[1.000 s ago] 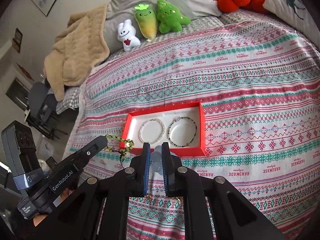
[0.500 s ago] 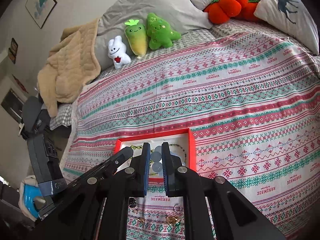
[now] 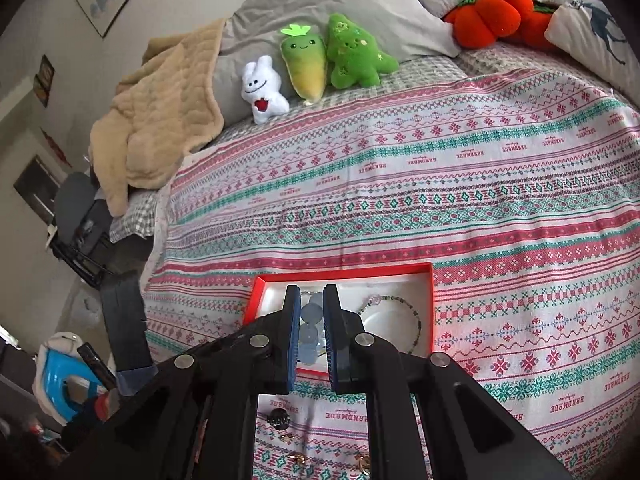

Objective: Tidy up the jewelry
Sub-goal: 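Place both bracelets into the red box and open both tools, then move both tools back toward the remaining rings and charms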

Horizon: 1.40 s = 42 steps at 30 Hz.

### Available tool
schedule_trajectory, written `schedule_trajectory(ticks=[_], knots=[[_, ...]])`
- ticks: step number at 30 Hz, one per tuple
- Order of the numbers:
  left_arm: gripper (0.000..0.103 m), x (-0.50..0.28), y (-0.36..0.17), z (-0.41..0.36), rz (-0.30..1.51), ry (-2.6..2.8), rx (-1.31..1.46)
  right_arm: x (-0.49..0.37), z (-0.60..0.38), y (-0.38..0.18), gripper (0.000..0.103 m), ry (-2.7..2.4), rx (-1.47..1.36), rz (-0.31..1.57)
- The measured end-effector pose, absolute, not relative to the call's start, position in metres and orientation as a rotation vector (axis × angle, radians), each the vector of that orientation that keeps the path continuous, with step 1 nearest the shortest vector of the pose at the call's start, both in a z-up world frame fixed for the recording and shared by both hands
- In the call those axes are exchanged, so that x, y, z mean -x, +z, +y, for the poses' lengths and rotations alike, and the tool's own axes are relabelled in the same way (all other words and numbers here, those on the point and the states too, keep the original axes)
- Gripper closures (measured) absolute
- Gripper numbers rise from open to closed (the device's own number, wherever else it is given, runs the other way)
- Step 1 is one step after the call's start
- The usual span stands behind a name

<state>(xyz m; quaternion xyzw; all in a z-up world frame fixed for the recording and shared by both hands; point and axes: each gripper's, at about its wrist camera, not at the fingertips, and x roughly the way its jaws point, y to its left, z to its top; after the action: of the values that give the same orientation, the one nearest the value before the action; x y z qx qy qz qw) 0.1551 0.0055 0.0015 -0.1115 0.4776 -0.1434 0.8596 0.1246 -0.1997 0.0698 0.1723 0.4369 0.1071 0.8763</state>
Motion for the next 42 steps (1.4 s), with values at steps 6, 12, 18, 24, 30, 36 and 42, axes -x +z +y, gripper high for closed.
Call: schedule_trajectory(ticks=[6,12,18,24,30,36,42], knots=[[0.101,-0.156,0.002,0.003,1.003,-0.293,0.223,-0.129,-0.209,0.048,0.091,0.129,-0.257,0.971],[0.101,-0.153,0.005,0.0,1.001,-0.282,0.178,-0.131,-0.215,0.035,0.091,0.075,-0.184,0.999],[0.091,-0.142,0.02,-0.004,0.974,-0.298,0.112,-0.125,-0.218,0.043,0.087,0.106,-0.213,1.004],[0.064,-0.125,0.033,-0.006,0.979,-0.303,0.084,-0.107,-0.223,0.06,0.054,0.111,-0.231,0.987],[0.033,-0.1,0.043,0.001,0.997,-0.271,0.064,-0.084,-0.231,0.063,0.047,0.105,-0.26,1.021],[0.02,-0.081,0.04,0.012,1.043,-0.223,0.1,-0.056,-0.237,0.052,0.04,0.044,-0.226,1.054],[0.013,-0.07,0.019,0.003,1.114,-0.189,0.009,-0.041,-0.217,0.025,0.036,0.088,-0.174,1.123]])
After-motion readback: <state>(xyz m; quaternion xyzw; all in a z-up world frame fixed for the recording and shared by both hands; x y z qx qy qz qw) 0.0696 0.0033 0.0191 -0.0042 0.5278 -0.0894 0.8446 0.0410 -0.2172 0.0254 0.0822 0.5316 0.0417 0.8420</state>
